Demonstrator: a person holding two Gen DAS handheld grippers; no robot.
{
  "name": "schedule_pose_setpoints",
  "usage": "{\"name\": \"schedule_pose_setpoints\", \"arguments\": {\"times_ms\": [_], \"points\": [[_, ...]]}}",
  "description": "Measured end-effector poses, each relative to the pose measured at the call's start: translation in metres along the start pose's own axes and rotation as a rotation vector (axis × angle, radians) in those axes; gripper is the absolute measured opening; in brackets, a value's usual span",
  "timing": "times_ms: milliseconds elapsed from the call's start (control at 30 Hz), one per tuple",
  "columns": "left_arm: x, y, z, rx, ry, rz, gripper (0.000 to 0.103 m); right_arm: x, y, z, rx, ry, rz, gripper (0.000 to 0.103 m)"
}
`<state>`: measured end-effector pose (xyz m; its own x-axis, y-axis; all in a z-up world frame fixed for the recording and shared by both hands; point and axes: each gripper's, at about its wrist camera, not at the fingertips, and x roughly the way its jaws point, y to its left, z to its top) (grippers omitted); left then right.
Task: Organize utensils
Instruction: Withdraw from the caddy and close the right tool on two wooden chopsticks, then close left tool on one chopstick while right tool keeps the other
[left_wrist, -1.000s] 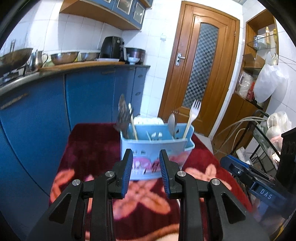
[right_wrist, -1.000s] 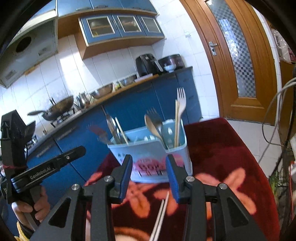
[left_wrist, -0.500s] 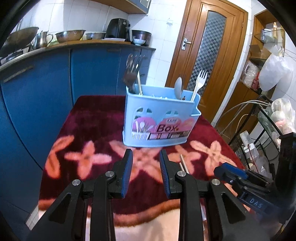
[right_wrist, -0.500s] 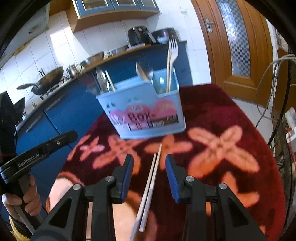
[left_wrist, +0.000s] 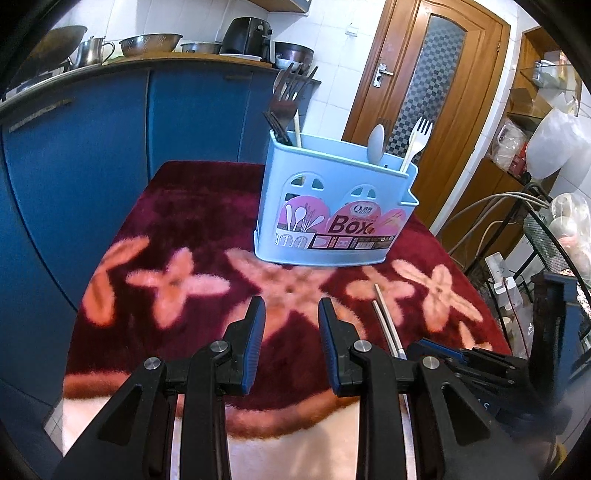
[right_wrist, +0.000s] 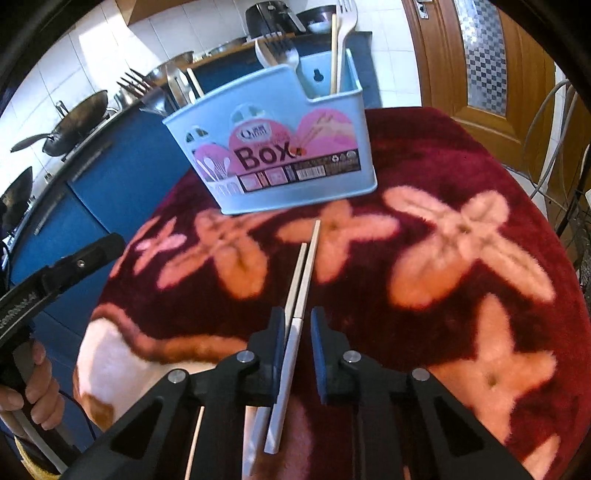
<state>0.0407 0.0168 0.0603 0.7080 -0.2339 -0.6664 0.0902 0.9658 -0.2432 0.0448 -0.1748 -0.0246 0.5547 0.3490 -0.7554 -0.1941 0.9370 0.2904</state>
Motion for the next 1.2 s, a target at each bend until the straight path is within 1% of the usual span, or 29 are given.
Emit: {"name": "schedule_pose_setpoints", "arguments": {"times_ms": [200,400,533,633,867,967,1033,1200], "points": [[0.005,0.007,-0.002,-0.019,0.010,-0.006,0.029,0.012,0.000,0.001,-0.003,0.042,-0.016,0.015],[0.007,0.012,-0.004,-0.033,0.016,-0.010,0.029,0.018,0.003,0.009,-0.023,0.093,-0.043,0.015],[0.007,0.013,-0.005,-0.035,0.017,-0.010,0.029,0.027,-0.005,0.023,0.010,0.142,-0.036,0.015],[0.008,0.013,-0.004,-0.032,0.019,-0.011,0.029,0.033,-0.009,0.027,0.020,0.176,-0.034,0.012],[0.011,0.011,-0.006,-0.028,0.031,-0.014,0.029,0.042,-0.005,0.034,-0.019,0.210,-0.038,0.012],[0.012,0.007,-0.007,-0.024,0.037,-0.015,0.029,0.041,-0.009,0.036,-0.005,0.209,-0.010,0.011],[0.012,0.003,-0.008,-0.016,0.040,-0.012,0.029,0.037,-0.014,0.034,0.005,0.190,0.013,0.008],[0.015,-0.007,-0.011,0.003,0.061,-0.014,0.029,0.021,-0.026,0.023,0.069,0.131,0.084,0.008]]}}
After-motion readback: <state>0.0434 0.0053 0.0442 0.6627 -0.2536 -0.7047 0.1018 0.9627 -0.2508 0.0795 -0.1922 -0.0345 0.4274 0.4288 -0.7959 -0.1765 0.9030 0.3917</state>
